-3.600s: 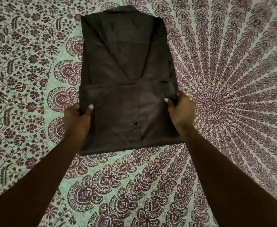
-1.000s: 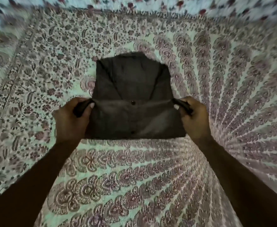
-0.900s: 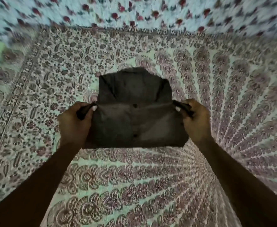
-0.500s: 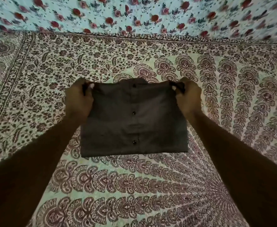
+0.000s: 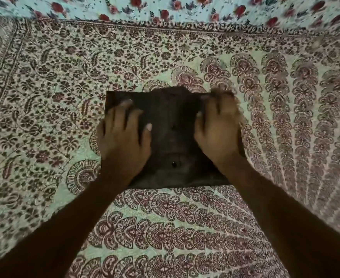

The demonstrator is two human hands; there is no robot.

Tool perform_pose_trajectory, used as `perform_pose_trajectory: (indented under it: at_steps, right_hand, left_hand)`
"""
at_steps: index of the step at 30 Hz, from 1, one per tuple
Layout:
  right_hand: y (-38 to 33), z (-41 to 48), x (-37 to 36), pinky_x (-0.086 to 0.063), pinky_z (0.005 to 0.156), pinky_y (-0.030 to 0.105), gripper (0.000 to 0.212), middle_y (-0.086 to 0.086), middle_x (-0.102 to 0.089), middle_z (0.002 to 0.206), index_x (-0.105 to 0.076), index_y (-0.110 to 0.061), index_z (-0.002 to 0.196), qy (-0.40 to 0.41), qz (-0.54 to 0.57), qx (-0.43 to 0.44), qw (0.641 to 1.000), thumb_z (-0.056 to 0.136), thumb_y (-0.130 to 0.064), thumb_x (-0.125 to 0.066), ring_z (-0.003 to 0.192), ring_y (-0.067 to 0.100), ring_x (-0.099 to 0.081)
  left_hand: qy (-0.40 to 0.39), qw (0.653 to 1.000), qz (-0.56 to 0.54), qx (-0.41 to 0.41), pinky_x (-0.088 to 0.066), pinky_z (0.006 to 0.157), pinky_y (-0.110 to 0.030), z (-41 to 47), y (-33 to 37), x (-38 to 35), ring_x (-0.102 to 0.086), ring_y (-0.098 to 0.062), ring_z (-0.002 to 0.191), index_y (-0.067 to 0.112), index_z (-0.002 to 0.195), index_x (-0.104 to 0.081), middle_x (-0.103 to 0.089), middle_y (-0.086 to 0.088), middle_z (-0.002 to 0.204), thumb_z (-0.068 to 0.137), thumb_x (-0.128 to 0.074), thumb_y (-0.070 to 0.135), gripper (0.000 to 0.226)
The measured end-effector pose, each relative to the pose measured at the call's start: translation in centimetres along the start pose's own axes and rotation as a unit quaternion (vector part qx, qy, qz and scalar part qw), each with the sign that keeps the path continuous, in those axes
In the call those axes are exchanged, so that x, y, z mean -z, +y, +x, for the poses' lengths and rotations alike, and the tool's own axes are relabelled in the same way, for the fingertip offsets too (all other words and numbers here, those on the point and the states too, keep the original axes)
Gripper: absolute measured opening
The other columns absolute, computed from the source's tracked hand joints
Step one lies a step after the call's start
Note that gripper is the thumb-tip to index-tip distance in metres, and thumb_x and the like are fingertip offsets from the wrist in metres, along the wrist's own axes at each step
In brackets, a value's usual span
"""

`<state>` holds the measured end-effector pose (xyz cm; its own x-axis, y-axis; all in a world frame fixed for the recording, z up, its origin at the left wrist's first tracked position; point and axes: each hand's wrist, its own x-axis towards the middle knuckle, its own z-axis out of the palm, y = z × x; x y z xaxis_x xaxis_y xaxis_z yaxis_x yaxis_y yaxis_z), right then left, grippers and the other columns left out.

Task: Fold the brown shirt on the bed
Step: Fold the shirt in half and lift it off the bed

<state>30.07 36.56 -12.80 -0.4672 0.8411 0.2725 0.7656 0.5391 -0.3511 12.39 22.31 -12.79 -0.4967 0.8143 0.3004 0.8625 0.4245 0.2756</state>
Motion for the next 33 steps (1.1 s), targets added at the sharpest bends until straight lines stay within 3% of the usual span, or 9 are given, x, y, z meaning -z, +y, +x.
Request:
perform_pose_trajectory:
  at_steps: [4,7,15,18,21,25,27,29,33]
  right_hand:
    - [-1.1,-4.9,-3.0,-0.027,0.116,0.060,0.060,0.002,-0.014,0.173,-0.040,-0.040,0.155,-0.173,-0.030,0.109,0.978,0.099,-0.060,-0.040,0.159,0.032,-0.013]
    - [1.2,-4.3,-4.5,-0.018,0.122,0.061,0.069,-0.004,-0.007,0.174,-0.020,-0.062,0.155,-0.192,-0.085,0.106,0.972,0.091,-0.086,-0.030,0.161,0.028,-0.008]
    - [4.4,-0.6,-3.0,-0.002,0.123,0.067,0.077,-0.003,0.010,0.174,-0.004,-0.056,0.159,-0.226,-0.075,-0.112,0.965,0.091,-0.087,-0.026,0.160,0.032,0.007]
    - [1.6,-0.5,-1.5,0.001,0.123,0.068,0.077,0.019,0.006,0.172,-0.023,-0.025,0.163,-0.196,-0.095,-0.146,0.965,0.099,-0.059,-0.049,0.157,0.046,0.008]
    - [-2.0,-1.9,-0.7,-0.029,0.115,0.061,0.063,0.018,-0.026,0.167,-0.046,-0.015,0.152,-0.091,-0.027,0.059,0.994,0.093,-0.027,-0.065,0.152,0.041,-0.029]
    - [-5.9,-3.2,-2.6,-0.053,0.101,0.043,0.040,0.016,-0.061,0.140,-0.059,-0.005,0.140,-0.234,0.178,0.138,0.946,0.102,-0.014,-0.053,0.120,0.032,-0.064]
    - [-7.6,-3.1,-2.7,-0.055,0.088,0.039,0.024,0.015,-0.074,0.105,-0.071,-0.002,0.113,-0.242,0.210,0.068,0.945,0.105,-0.019,-0.055,0.097,0.028,-0.070]
    - [-9.1,-2.2,-1.4,-0.048,0.071,0.026,0.042,0.006,-0.070,0.081,-0.068,-0.008,0.084,-0.275,0.250,-0.037,0.928,0.107,-0.040,-0.053,0.078,0.020,-0.066]
    - [-11.5,1.4,0.2,-0.049,0.093,0.034,0.079,0.001,-0.071,0.103,-0.075,-0.018,0.102,-0.389,0.333,-0.191,0.837,0.077,-0.091,-0.054,0.096,0.020,-0.066]
  left_hand:
    - [-0.124,0.989,0.076,-0.034,-0.024,0.120,-0.060,-3.1,-1.4,-2.2,-0.015,-0.037,0.158,0.040,0.158,-0.034,-0.009,-0.002,0.174,0.096,-0.043,0.070,0.070]
    - [-0.163,0.983,0.084,0.010,-0.023,0.115,-0.070,-3.2,-2.4,-4.1,-0.007,-0.050,0.155,0.051,0.160,-0.016,0.006,0.002,0.175,0.091,-0.039,0.081,0.079]
    - [-0.239,0.970,0.025,0.045,-0.013,0.117,-0.071,-1.8,-2.6,-4.0,-0.002,-0.049,0.156,0.059,0.157,-0.009,0.012,0.009,0.173,0.083,-0.041,0.087,0.086]
    - [-0.159,0.965,-0.081,0.190,-0.023,0.117,-0.064,-2.2,-2.1,-2.0,-0.024,-0.043,0.151,0.035,0.156,-0.032,-0.014,-0.009,0.170,0.094,-0.055,0.065,0.073]
    - [-0.079,0.915,-0.078,0.388,-0.038,0.105,-0.059,-4.9,-1.0,0.0,-0.053,-0.044,0.127,0.012,0.138,-0.046,-0.055,-0.020,0.140,0.098,-0.047,0.064,0.066]
    - [-0.125,0.862,-0.106,0.481,-0.034,0.113,-0.061,-7.2,-1.0,1.3,-0.062,-0.037,0.120,0.014,0.120,-0.063,-0.070,-0.010,0.121,0.083,-0.073,0.061,0.061]
    - [-0.128,0.856,-0.179,0.468,-0.049,0.103,-0.050,-7.0,-1.2,2.0,-0.069,-0.035,0.108,0.014,0.111,-0.072,-0.075,-0.009,0.109,0.076,-0.084,0.049,0.051]
    - [-0.124,0.883,-0.199,0.406,-0.053,0.084,-0.031,-6.5,-0.8,3.2,-0.073,-0.028,0.089,0.014,0.104,-0.077,-0.077,-0.005,0.093,0.076,-0.087,0.039,0.039]
    - [-0.098,0.947,-0.229,0.202,-0.037,0.055,-0.004,-5.2,2.4,5.4,-0.054,0.002,0.054,0.022,0.075,-0.071,-0.054,0.018,0.059,0.081,-0.080,0.011,0.015]
